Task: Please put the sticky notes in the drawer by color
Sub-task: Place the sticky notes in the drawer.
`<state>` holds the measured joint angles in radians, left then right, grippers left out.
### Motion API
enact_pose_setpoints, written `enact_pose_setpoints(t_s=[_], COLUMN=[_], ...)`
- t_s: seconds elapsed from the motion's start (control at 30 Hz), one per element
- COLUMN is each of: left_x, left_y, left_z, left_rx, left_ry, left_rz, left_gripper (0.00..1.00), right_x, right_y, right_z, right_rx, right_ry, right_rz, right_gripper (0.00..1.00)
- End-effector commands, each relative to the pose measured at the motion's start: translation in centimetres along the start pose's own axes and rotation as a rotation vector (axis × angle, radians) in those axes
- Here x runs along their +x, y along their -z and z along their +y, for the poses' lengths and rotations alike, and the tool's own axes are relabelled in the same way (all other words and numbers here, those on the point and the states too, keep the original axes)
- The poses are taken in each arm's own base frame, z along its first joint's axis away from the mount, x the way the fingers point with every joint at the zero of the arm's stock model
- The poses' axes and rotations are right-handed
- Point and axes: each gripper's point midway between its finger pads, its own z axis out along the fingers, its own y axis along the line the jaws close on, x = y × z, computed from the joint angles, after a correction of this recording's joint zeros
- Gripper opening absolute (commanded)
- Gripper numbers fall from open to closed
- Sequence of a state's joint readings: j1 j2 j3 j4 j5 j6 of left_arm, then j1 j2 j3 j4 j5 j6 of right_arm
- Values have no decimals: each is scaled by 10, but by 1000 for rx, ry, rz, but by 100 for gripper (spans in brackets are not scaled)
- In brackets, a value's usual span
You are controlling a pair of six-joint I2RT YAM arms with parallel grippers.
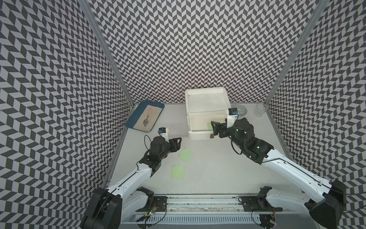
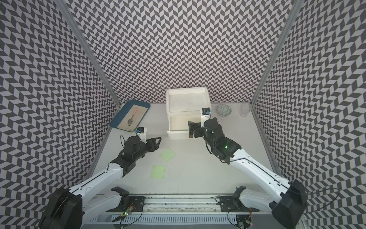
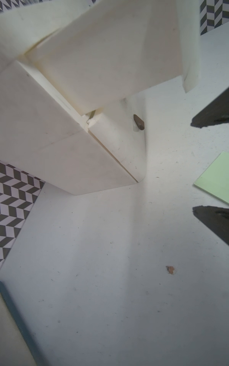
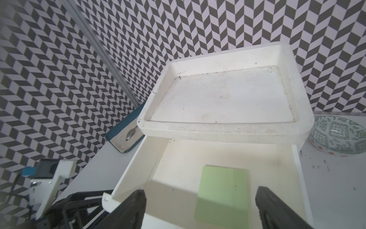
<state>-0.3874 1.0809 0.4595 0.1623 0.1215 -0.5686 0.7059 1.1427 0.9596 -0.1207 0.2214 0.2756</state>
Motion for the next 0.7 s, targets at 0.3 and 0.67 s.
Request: enact_pose_setpoints(t_s=[0.3, 0.67], left_x=[59, 107], left_y=[-15, 44], left_z=[5, 14], left_rx=[-105, -369], left_ry=[97, 96], left_rz=[333, 700], left_gripper=[69, 76], right_x=[35, 33], right_y=[32, 56], right_z=[-11, -18], right_rx=[-50, -72], right_ry=[29, -10], right_rz=[-67, -161], right_gripper=[92, 92])
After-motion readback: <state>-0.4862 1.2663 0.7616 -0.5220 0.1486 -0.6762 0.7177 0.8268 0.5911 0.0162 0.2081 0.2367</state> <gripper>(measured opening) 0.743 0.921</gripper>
